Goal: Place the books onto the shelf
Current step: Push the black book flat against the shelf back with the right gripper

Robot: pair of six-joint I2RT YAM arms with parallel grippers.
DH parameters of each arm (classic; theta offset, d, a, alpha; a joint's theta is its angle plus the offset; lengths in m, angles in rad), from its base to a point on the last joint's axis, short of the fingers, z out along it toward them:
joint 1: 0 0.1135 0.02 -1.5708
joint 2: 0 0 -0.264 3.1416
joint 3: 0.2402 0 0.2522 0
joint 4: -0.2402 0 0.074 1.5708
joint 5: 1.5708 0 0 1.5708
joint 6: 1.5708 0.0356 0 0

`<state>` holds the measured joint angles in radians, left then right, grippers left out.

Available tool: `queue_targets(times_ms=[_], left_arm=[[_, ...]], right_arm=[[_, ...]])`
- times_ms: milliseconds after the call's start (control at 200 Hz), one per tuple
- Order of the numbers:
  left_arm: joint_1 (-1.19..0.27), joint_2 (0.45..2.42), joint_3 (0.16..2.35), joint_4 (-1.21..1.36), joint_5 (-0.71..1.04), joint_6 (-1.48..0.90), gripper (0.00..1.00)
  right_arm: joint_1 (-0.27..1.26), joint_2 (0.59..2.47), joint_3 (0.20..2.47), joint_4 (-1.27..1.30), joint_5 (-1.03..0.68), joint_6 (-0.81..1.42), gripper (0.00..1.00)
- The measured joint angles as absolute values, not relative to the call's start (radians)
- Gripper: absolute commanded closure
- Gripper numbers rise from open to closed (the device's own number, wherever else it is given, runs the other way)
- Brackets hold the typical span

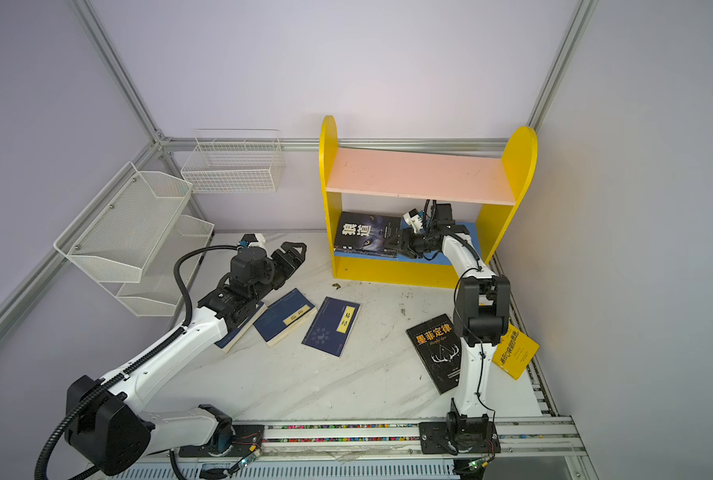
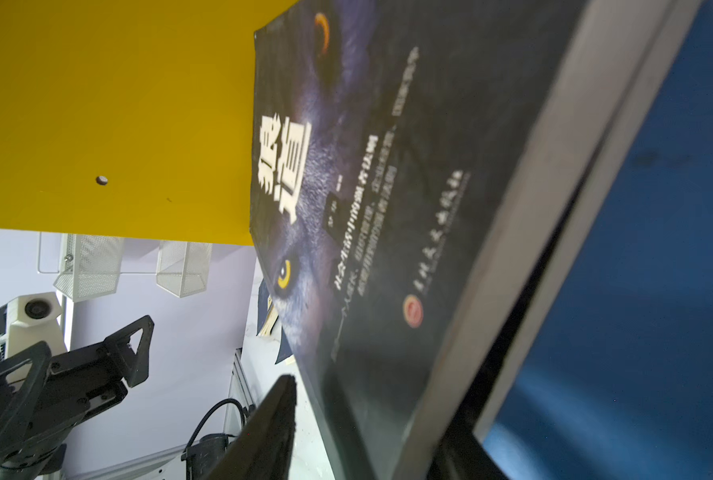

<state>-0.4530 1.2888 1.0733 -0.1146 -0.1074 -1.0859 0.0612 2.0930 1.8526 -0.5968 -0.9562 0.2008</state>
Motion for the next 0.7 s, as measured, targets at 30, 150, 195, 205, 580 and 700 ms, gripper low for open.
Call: queue_targets(times_ms=[30, 150, 195, 205, 580, 700], left_arm=[[-0.451, 1.292, 1.073, -0.112, -0.105, -1.089, 0.13], [-0.443, 1.301, 1.073, -0.112, -0.095, -1.089, 0.14], [-0.438, 1.303, 1.073, -0.112, -0.089, -1.089, 0.13], [-0.437, 1.303, 1.073, -0.111, -0.089, -1.089, 0.13], [-0.4, 1.315, 1.073, -0.09, -0.05, -1.092, 0.13], [-0.392, 1.332, 1.073, -0.089, -0.029, -1.092, 0.13]], right_arm=[[0.063, 2.093, 1.862, -0.607, -0.941, 0.199, 0.42], [0.068, 2.093, 1.924, -0.685, -0.844, 0.173, 0.36], [0.068, 2.093, 1.945, -0.717, -0.791, 0.159, 0.34], [0.068, 2.093, 1.949, -0.725, -0.781, 0.158, 0.33], [0.065, 2.059, 1.908, -0.726, -0.633, 0.184, 0.35], [0.068, 2.053, 1.866, -0.63, -0.663, 0.258, 0.36]])
